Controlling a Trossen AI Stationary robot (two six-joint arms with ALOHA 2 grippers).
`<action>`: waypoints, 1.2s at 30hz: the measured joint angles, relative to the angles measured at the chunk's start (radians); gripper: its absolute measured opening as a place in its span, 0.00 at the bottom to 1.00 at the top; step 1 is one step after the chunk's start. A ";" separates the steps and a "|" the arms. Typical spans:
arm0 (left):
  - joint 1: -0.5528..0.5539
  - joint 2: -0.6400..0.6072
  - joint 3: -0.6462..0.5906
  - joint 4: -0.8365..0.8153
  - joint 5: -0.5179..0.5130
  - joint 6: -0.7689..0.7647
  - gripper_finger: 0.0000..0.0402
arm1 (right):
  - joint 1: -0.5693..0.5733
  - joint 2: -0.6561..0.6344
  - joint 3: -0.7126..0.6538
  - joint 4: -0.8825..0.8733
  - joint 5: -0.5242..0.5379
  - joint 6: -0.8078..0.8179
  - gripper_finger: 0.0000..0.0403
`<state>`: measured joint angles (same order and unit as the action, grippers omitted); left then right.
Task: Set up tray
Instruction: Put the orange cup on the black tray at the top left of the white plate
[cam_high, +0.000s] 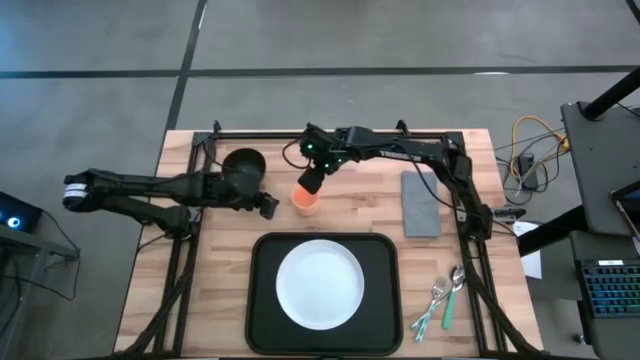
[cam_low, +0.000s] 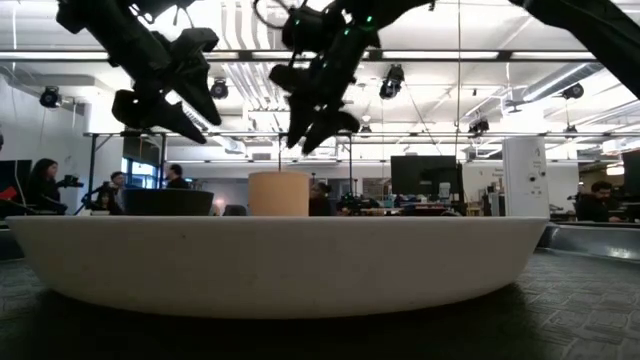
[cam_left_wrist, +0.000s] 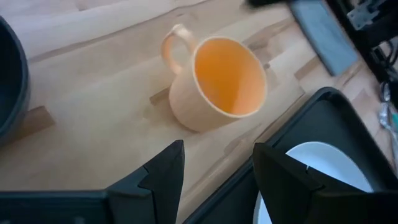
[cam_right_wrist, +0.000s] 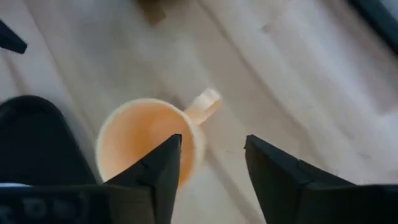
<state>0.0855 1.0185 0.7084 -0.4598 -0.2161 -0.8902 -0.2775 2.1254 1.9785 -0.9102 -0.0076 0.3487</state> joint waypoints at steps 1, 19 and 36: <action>0.000 0.012 -0.002 0.011 0.000 0.000 0.43 | -0.001 -0.013 0.000 -0.013 0.027 -0.009 0.43; 0.081 0.345 0.145 0.076 0.005 0.040 0.43 | -0.077 -0.215 -0.137 -0.198 0.169 -0.003 0.48; 0.139 0.513 0.234 0.075 0.092 0.153 0.30 | -0.078 -0.341 -0.463 -0.076 0.167 0.117 0.48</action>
<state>0.2248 1.5314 0.9420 -0.3851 -0.1238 -0.7374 -0.3554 1.7840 1.5153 -0.9858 0.1596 0.4652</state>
